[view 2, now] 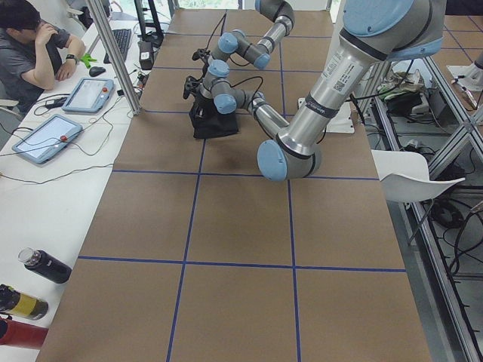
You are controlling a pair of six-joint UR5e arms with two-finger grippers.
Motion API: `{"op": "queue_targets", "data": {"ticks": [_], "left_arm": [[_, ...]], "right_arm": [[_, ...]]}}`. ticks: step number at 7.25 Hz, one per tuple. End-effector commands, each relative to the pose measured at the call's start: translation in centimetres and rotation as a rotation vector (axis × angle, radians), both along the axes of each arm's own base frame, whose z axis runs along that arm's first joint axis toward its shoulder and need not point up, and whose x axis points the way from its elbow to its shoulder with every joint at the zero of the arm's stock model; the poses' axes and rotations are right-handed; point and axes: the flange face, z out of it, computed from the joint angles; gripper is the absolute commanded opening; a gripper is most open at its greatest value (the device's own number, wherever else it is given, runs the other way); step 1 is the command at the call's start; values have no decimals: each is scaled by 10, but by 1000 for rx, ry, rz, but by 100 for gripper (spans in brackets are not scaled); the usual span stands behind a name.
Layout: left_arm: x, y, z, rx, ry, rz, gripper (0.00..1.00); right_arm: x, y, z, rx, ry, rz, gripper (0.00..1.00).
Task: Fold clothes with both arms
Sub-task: 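Lift the near edge with both grippers and fold it away from the robot, then open both grippers and lift them off the folded shirt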
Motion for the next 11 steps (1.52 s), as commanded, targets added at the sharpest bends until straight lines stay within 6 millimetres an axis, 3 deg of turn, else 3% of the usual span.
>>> {"op": "queue_targets", "data": {"ticks": [1, 2, 3, 6, 7, 9, 10, 11], "left_arm": [[-15, -2, -13, 47, 21, 9, 100], [-31, -1, -23, 66, 35, 69, 100], [-43, 3, -19, 71, 42, 88, 100], [-53, 12, -12, 78, 40, 90, 100], [-71, 26, 1, 117, -17, 126, 100], [-142, 51, -18, 172, -194, 197, 100], [-182, 71, -7, 221, -242, 224, 100], [-223, 81, 7, 223, -246, 215, 100]], "right_arm": [[34, -25, -11, 4, -17, -87, 100], [50, -37, -10, -1, -21, -130, 100], [55, -41, -8, -2, -20, -160, 100], [61, -44, -1, -1, -1, -190, 100], [92, -52, 20, -5, 12, -261, 100], [215, -16, 79, 42, 157, -411, 100], [277, 0, 90, 37, 241, -490, 100], [331, 4, 123, 39, 294, -575, 100]]}}
